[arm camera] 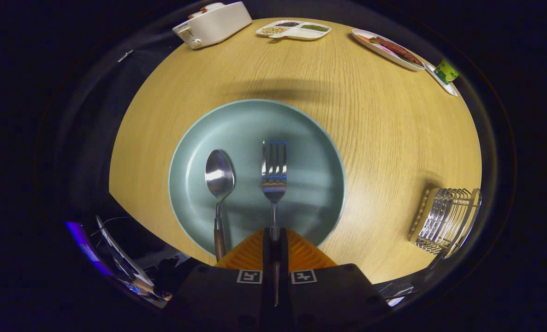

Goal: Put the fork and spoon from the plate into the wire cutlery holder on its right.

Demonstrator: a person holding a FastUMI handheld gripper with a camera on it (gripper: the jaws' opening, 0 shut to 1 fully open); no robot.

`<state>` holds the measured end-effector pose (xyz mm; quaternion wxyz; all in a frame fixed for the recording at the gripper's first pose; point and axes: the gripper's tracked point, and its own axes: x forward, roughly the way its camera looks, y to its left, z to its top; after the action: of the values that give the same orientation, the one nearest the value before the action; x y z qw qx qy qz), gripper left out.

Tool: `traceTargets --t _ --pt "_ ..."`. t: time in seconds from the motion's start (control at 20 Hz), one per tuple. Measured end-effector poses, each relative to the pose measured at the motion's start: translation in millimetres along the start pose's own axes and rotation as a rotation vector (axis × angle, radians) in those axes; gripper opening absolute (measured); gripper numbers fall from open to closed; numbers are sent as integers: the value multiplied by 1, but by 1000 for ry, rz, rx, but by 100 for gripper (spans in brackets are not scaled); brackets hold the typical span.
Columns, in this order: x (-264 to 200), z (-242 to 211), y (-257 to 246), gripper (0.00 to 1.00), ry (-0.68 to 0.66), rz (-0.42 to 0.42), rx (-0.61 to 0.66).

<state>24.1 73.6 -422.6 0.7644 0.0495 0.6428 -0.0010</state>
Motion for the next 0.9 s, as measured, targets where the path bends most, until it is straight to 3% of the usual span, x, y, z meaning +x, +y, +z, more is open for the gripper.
traceTargets --t 0.2,0.4,0.65,0.9 --pt "-52 5 -14 8 -23 46 -47" --pt "-118 -1 -59 8 -20 79 -37" --pt "-184 -10 -144 8 43 -10 -111" --pt "-191 -37 -212 8 266 -88 -162"
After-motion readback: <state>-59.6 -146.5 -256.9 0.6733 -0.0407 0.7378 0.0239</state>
